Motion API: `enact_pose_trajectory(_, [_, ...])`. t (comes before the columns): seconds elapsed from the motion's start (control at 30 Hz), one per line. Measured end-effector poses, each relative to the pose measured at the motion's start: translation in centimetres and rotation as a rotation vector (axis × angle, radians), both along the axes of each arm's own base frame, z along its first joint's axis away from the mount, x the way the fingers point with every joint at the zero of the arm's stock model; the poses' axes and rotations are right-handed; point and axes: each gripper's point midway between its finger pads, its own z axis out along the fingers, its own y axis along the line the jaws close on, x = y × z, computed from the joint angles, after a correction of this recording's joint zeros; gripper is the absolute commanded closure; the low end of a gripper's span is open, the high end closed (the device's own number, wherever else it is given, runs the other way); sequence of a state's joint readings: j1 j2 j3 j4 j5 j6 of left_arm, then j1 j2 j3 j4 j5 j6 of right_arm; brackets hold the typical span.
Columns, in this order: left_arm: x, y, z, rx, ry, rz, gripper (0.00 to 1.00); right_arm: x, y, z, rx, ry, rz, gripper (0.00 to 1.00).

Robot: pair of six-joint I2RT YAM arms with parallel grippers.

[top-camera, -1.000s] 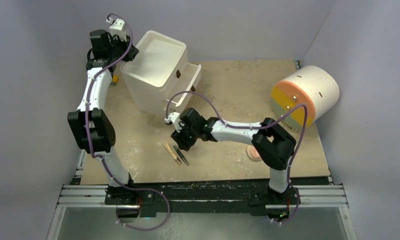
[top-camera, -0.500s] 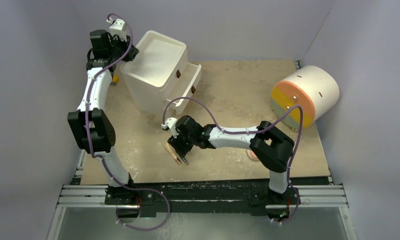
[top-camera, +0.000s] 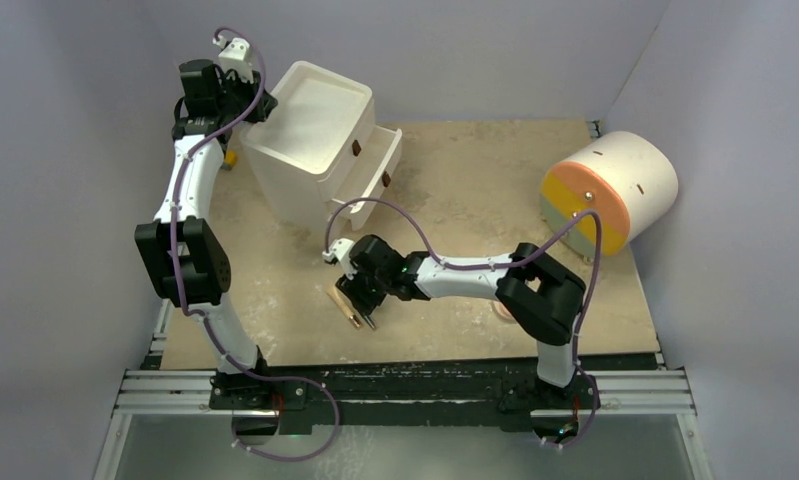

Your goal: Organize the makeup

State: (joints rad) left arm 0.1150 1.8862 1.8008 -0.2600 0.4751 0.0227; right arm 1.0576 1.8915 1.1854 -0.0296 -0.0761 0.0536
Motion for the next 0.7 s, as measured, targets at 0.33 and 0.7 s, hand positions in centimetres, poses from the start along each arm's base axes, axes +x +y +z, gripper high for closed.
enact_pose_trajectory(0.33, [0.0, 0.0, 0.0, 0.001, 0.0, 0.0, 1.0, -0.5, 0.1, -1.3, -0.025, 0.015, 0.008, 0.69])
enact_pose_trajectory(0.7, [0.0, 0.1, 0.0, 0.003, 0.0, 0.003, 1.0, 0.4, -0.2, -1.3, -0.037, -0.015, -0.055, 1.0])
